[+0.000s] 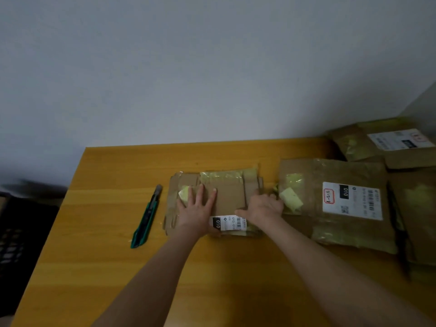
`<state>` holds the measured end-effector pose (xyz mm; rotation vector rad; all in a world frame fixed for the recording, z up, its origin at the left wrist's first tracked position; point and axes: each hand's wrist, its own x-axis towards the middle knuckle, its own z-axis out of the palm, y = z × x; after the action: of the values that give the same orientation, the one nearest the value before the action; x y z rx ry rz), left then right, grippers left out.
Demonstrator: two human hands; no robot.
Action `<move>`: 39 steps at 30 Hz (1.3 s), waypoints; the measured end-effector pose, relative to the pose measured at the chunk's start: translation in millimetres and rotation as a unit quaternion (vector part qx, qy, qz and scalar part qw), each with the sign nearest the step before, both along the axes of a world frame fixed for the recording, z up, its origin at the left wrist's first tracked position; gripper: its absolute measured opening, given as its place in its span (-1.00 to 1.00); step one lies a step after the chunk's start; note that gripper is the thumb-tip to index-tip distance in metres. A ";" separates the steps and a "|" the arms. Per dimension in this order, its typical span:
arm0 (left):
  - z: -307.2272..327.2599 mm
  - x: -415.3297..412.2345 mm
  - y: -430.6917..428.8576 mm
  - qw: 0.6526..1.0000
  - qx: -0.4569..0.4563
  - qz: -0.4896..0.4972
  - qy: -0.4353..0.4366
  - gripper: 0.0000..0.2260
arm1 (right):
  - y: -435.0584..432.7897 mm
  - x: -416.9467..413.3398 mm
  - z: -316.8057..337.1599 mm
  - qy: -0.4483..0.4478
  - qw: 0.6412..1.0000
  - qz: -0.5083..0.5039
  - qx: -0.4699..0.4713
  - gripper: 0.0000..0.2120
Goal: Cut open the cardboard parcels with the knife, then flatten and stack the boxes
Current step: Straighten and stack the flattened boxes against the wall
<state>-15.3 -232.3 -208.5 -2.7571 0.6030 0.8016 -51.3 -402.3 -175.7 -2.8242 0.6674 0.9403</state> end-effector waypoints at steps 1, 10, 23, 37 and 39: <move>0.9 1.5 -0.9 1.000 0.007 -0.001 0.006 0.17 | -0.7 -1.6 2.4 0.004 1.000 0.010 0.004 -0.23; 65.1 10.9 -82.4 0.990 -0.122 -0.065 -0.033 -0.14 | -51.3 -23.9 34.3 -0.178 0.982 -0.007 0.055 -0.40; 7.0 -32.5 -222.7 0.825 -0.400 0.372 0.148 -0.46 | -190.2 -104.9 -3.6 -0.133 0.975 -0.151 0.092 0.07; 114.3 -9.3 -193.5 0.746 -0.536 0.391 0.059 -0.73 | -200.5 -82.8 49.4 -0.324 0.907 -0.260 0.067 0.06; 132.7 7.7 -160.1 0.721 -0.552 0.417 0.042 -0.71 | -194.3 -72.0 66.8 -0.329 0.885 -0.300 0.136 0.11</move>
<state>-7.5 -392.5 -75.8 -4.2257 -0.4603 0.8684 -123.3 -596.6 -108.9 -2.2174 1.0826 -0.0420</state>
